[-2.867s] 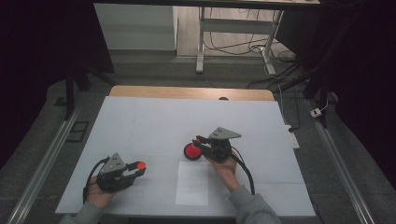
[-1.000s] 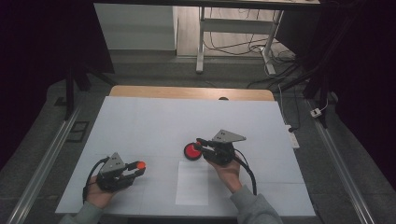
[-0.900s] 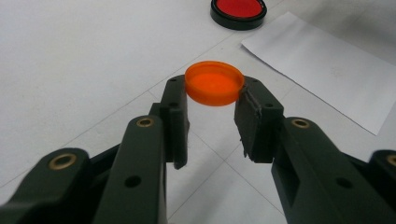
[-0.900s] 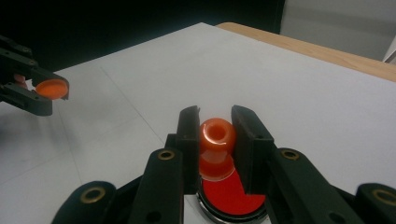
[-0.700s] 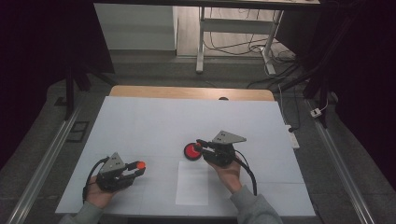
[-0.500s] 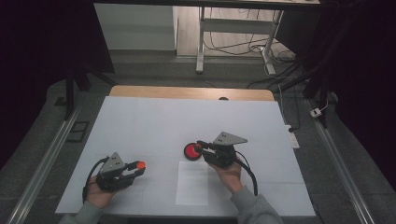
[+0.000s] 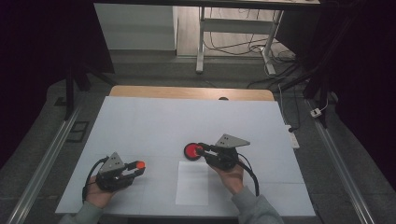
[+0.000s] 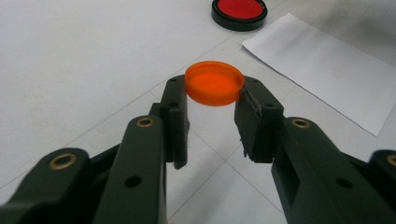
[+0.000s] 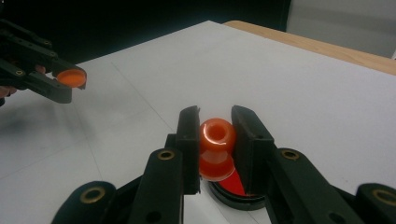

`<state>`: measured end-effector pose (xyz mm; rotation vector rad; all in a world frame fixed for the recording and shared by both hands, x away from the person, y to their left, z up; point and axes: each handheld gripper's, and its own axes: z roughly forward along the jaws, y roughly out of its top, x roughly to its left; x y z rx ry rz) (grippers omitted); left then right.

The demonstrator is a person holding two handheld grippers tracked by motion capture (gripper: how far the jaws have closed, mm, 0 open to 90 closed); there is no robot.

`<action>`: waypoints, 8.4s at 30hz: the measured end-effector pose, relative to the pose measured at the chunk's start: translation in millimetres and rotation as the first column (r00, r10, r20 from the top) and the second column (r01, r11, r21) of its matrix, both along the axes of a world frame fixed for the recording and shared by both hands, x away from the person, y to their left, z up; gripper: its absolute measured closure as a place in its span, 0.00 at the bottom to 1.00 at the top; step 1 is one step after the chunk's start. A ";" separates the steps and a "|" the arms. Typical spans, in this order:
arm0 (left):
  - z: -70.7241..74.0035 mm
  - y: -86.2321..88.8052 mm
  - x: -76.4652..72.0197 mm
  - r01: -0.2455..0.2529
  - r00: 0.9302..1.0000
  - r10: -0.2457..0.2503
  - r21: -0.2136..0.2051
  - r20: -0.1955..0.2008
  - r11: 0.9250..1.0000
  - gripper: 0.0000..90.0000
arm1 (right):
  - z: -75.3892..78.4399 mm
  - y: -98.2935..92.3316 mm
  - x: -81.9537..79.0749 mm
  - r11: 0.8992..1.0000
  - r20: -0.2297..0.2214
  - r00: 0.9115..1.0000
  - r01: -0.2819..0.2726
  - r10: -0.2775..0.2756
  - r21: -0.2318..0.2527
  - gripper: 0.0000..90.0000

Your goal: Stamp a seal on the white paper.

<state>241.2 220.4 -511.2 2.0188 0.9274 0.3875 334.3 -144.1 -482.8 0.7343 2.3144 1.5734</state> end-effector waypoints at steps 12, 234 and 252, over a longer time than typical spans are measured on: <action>-0.2 -0.1 0.1 0.000 1.000 0.000 0.001 0.000 1.000 0.72 | 1.5 -2.1 -5.2 1.000 0.002 1.000 -0.013 0.013 0.005 0.80; -3.1 -1.5 1.6 0.003 1.000 -0.003 0.010 -0.015 1.000 0.72 | -41.0 8.7 -47.1 0.980 -0.025 0.989 -0.145 0.143 -0.138 0.80; -3.0 -1.5 1.6 0.005 1.000 -0.005 0.008 -0.013 1.000 0.72 | -24.8 -3.2 -42.6 0.991 -0.041 0.991 -0.130 0.128 -0.043 0.80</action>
